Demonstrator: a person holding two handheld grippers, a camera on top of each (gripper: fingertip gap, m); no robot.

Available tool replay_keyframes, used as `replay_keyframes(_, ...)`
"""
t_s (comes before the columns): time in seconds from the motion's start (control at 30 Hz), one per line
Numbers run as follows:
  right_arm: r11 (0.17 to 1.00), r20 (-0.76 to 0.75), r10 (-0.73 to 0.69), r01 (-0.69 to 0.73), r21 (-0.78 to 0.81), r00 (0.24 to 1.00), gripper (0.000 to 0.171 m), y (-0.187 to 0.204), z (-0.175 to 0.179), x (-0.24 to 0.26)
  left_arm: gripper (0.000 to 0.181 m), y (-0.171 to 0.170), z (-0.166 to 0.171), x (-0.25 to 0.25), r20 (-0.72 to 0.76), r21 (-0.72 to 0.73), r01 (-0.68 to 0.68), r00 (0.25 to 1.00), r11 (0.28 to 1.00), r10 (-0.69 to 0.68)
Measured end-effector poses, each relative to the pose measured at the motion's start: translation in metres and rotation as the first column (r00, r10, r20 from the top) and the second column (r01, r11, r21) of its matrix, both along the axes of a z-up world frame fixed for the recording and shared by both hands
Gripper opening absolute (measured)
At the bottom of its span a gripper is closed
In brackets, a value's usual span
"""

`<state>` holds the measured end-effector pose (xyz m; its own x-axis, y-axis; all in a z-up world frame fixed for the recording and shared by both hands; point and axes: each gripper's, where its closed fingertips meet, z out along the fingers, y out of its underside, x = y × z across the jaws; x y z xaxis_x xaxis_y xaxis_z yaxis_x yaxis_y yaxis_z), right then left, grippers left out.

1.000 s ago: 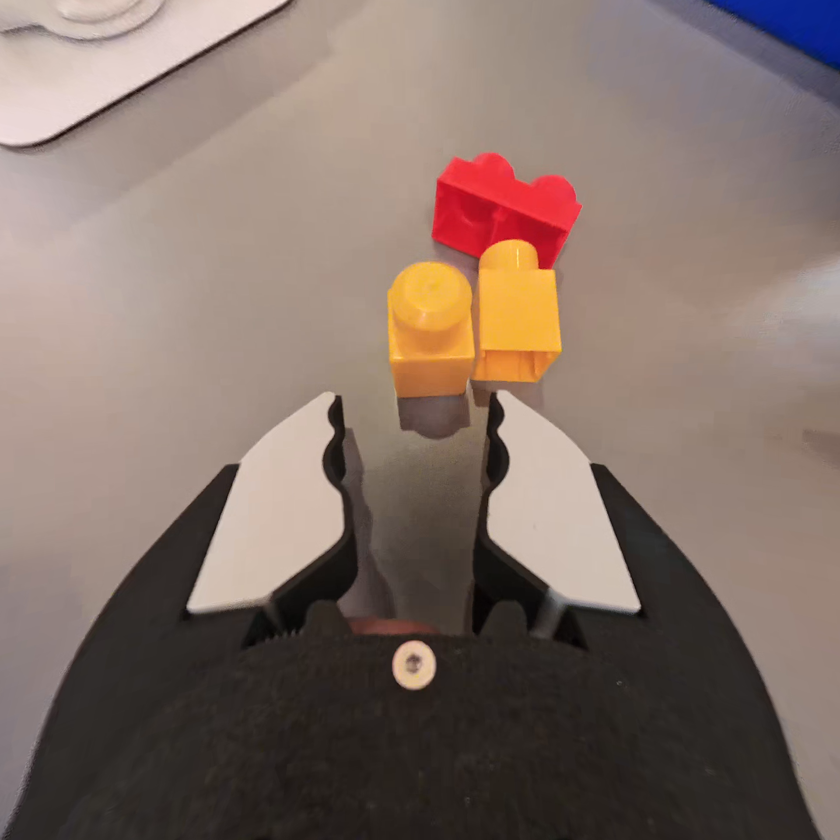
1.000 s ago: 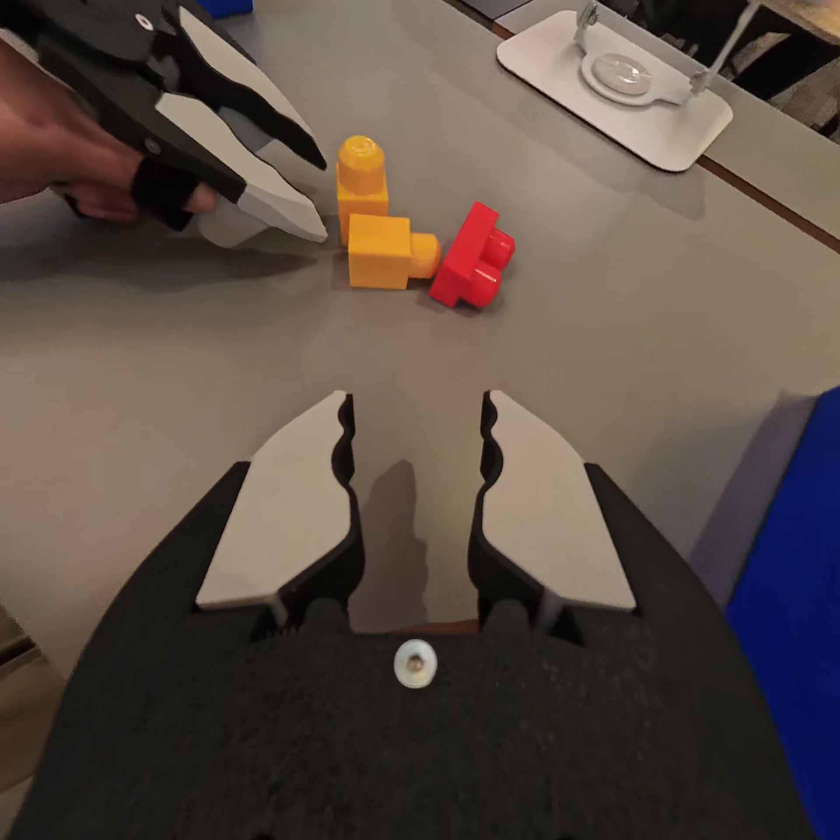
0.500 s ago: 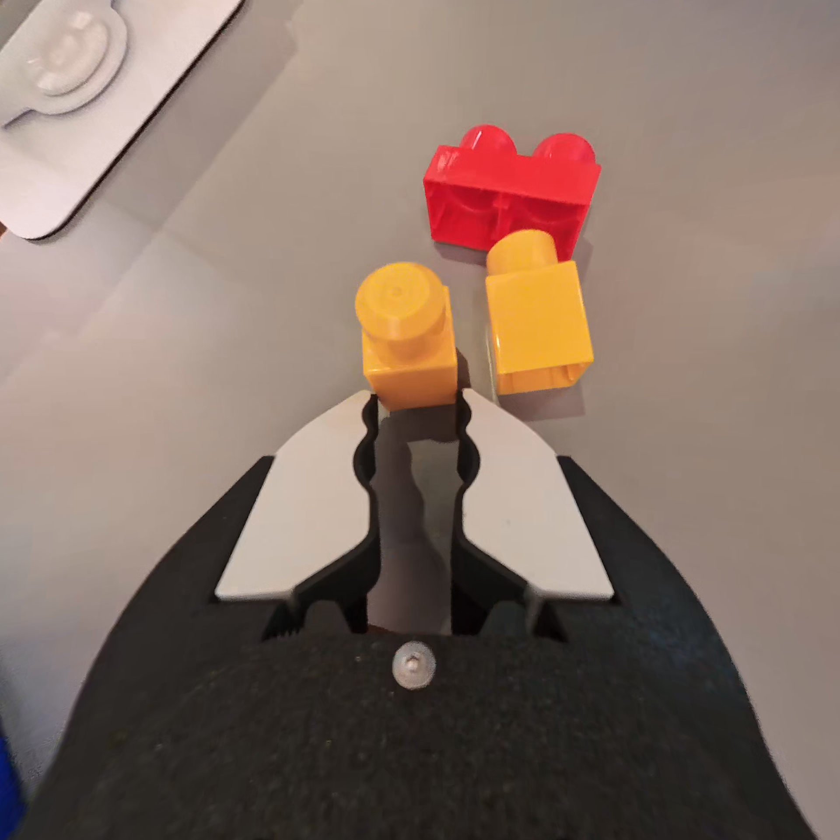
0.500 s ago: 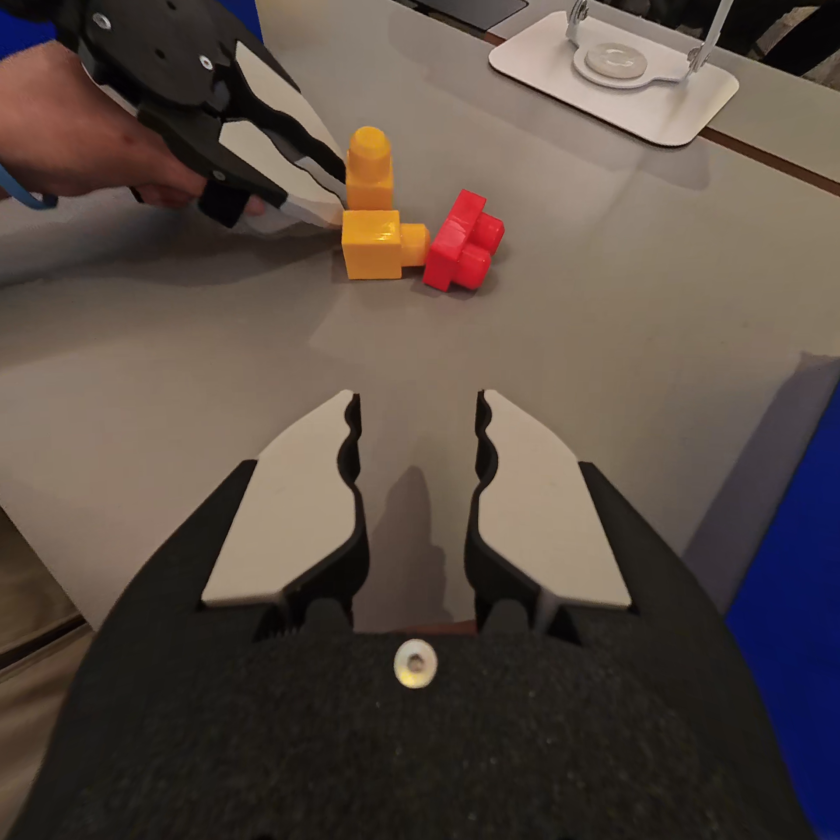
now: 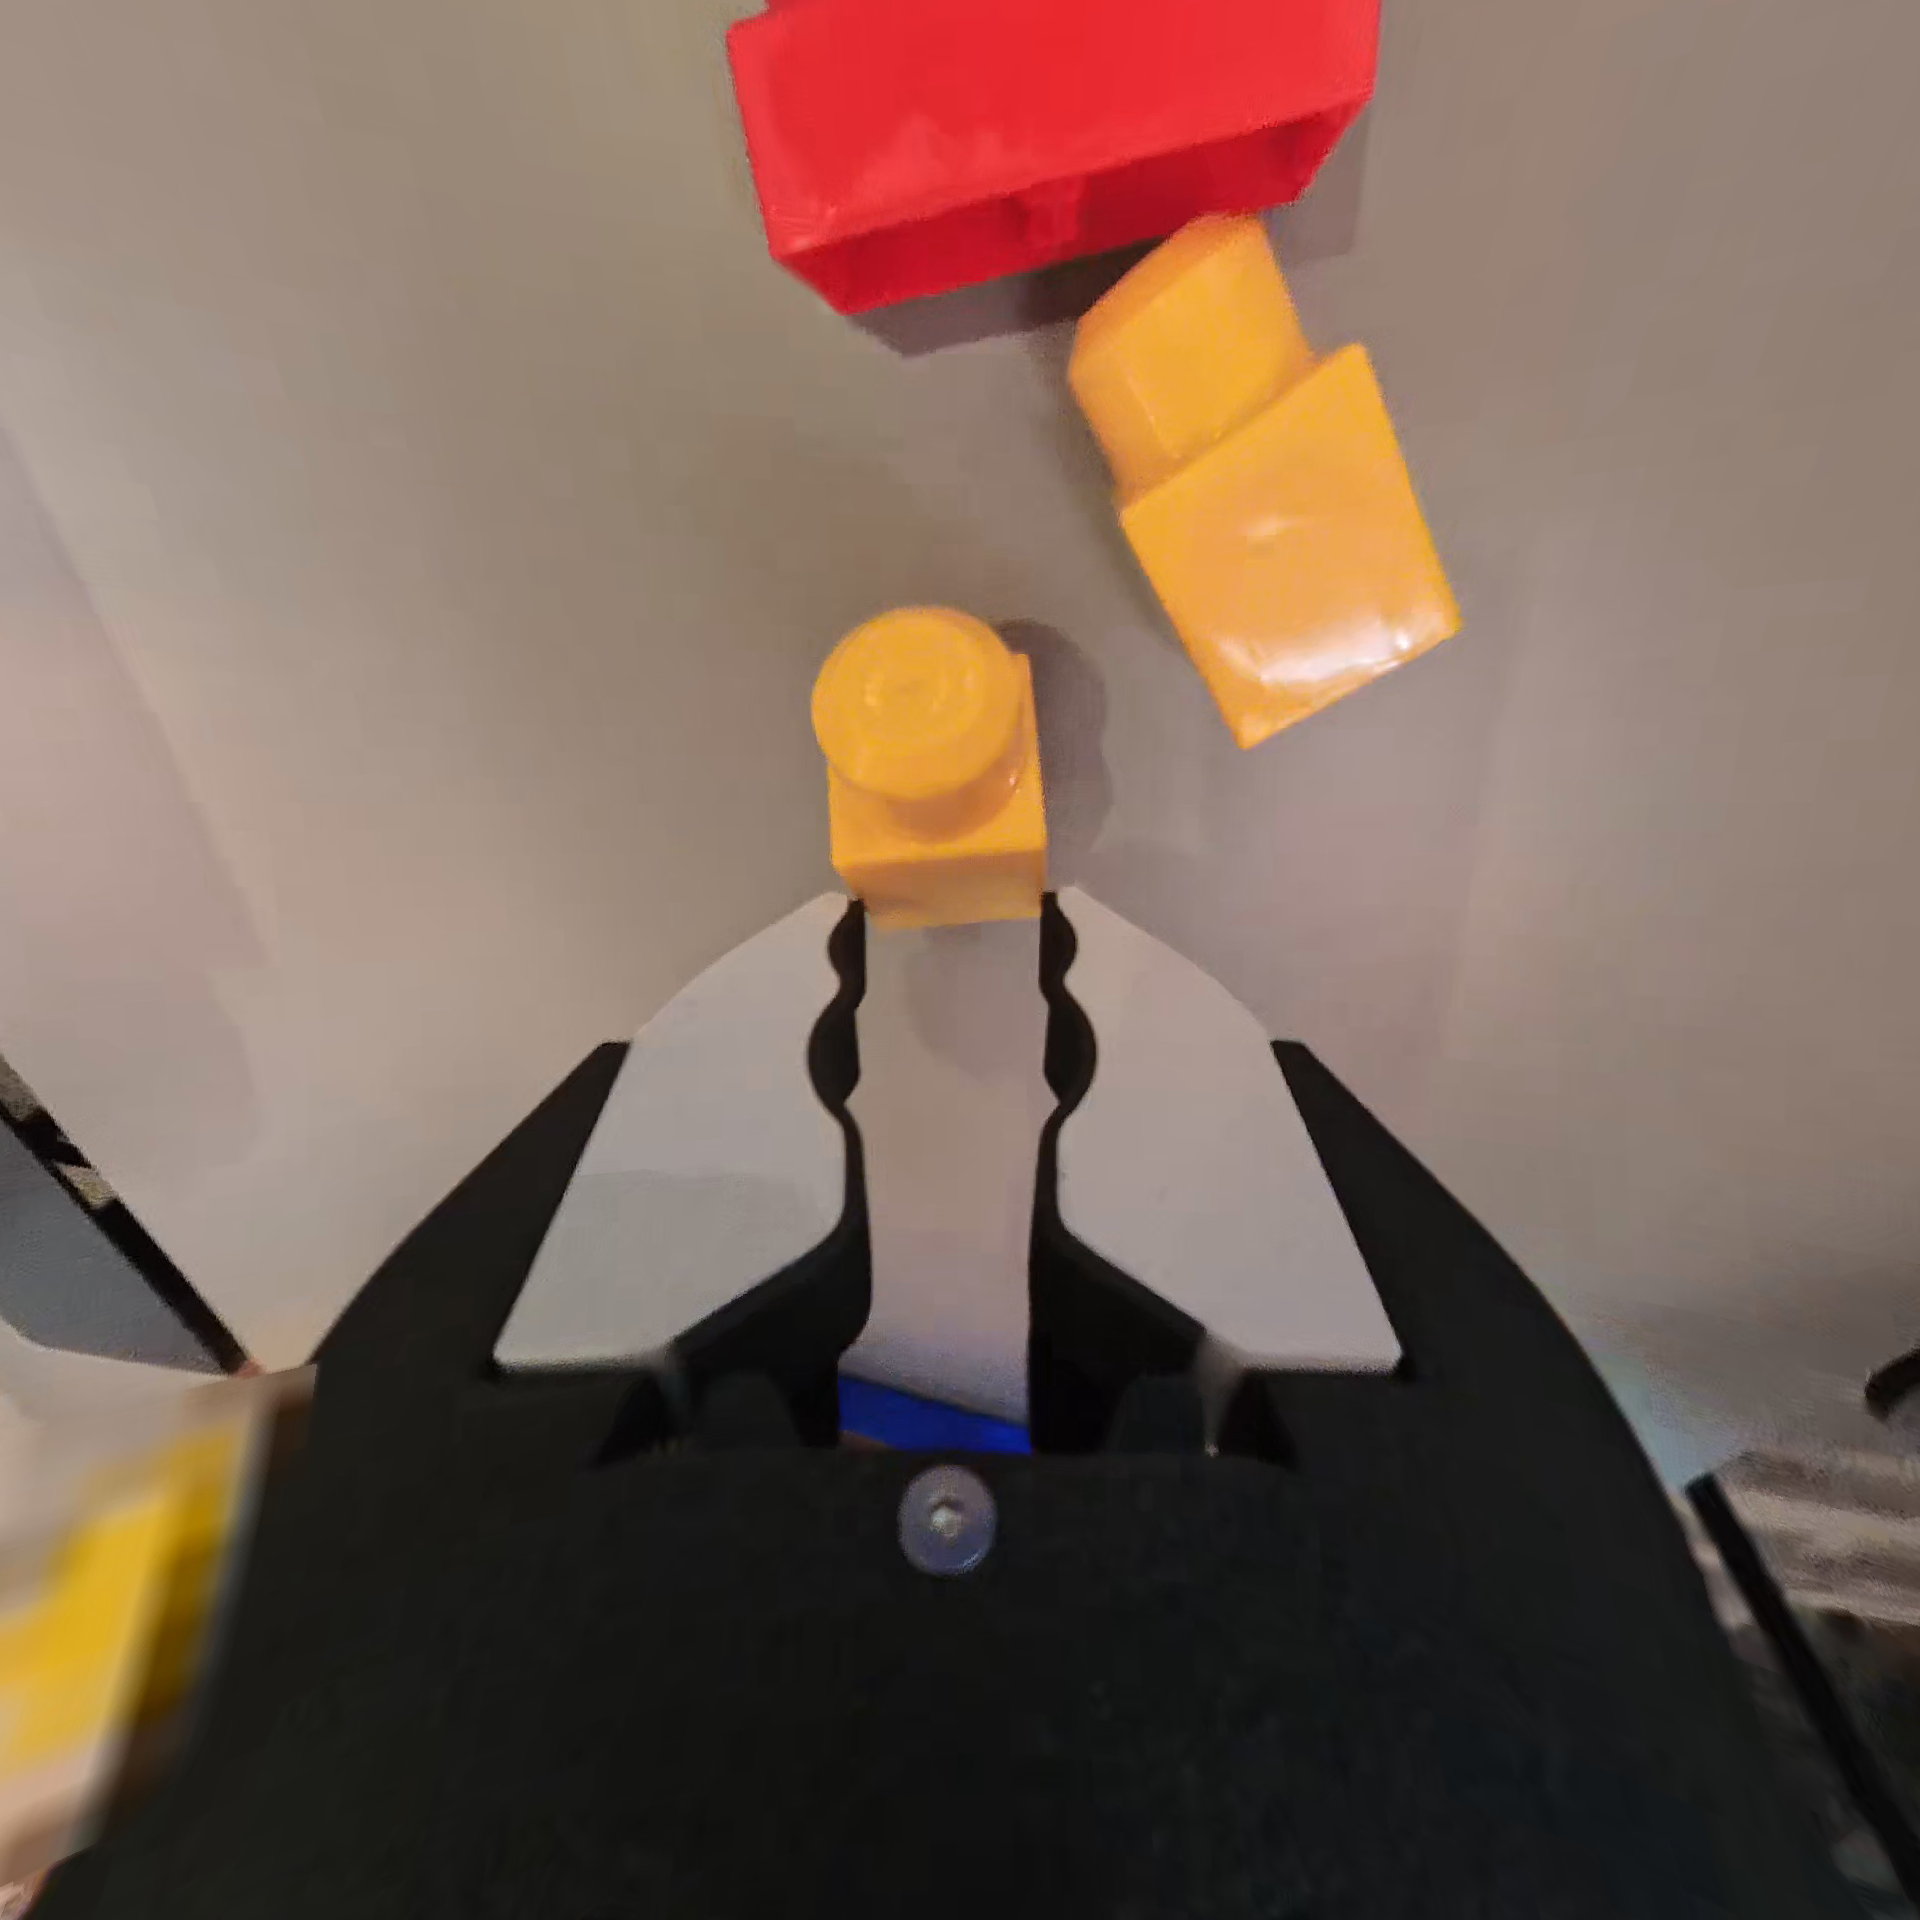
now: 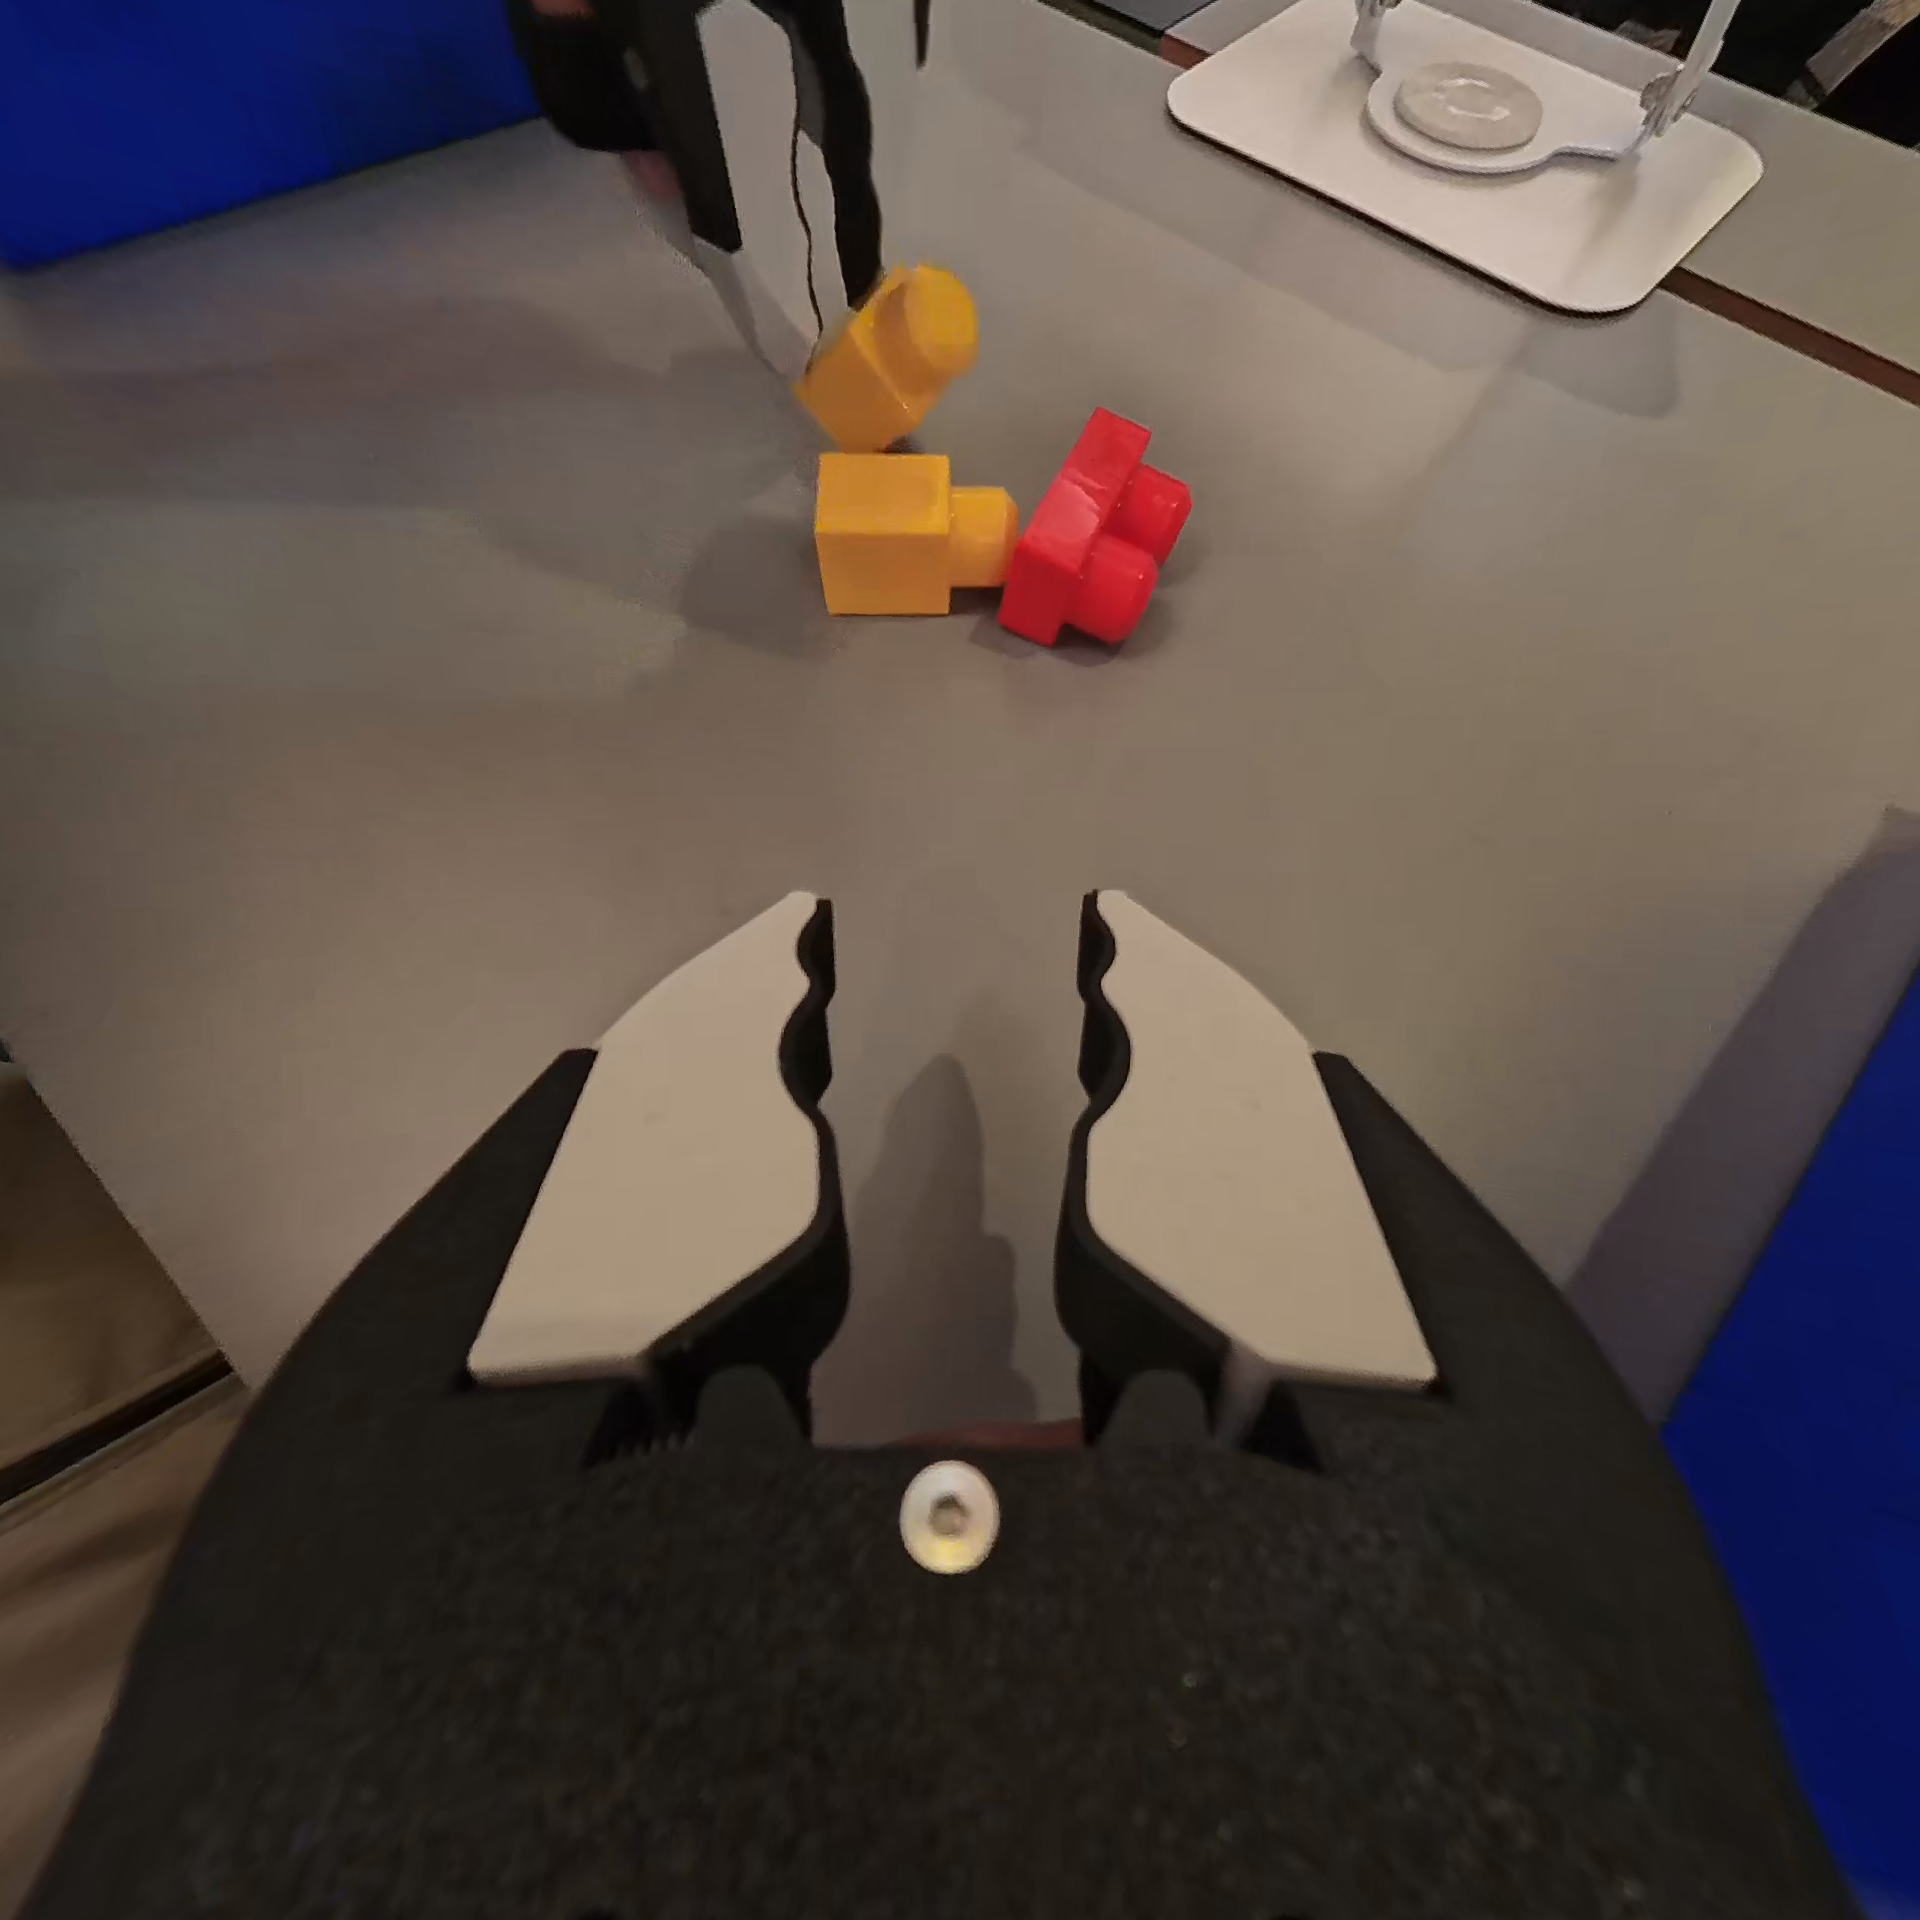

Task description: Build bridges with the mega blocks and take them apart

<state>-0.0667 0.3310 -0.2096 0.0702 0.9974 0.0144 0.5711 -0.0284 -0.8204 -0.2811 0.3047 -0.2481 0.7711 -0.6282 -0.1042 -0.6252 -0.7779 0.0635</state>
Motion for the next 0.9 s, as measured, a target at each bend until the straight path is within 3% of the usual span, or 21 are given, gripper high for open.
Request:
replay_keyframes(0.23,1.000,0.014,-0.003,0.003,0.008,1.000,0.045,0.008,0.004,-0.005,0.032,-0.004,0.003,-0.002,-0.063,-0.271,0.062,0.995,0.961,-0.082)
replay_keyframes(0.5,1.000,0.022,-0.006,0.006,-0.005,1.000,0.045,0.009,0.000,-0.001,0.032,0.002,0.002,0.016,0.049,-0.310,-0.015,0.998,0.951,0.031)
replay_keyframes(0.67,1.000,0.022,-0.007,0.007,-0.015,1.000,0.045,0.010,-0.002,0.000,0.035,0.003,0.013,0.015,0.166,-0.197,-0.041,0.983,0.980,0.075)
replay_keyframes(0.8,1.000,0.014,-0.002,0.003,-0.016,1.000,0.045,0.008,-0.001,0.000,0.037,-0.013,0.021,0.008,0.241,0.041,-0.095,0.967,0.995,0.082)
replay_keyframes(0.9,1.000,0.010,0.003,-0.003,-0.017,1.000,0.045,0.007,0.000,-0.002,0.045,-0.036,0.011,0.020,0.318,0.243,-0.187,0.942,0.952,0.104)
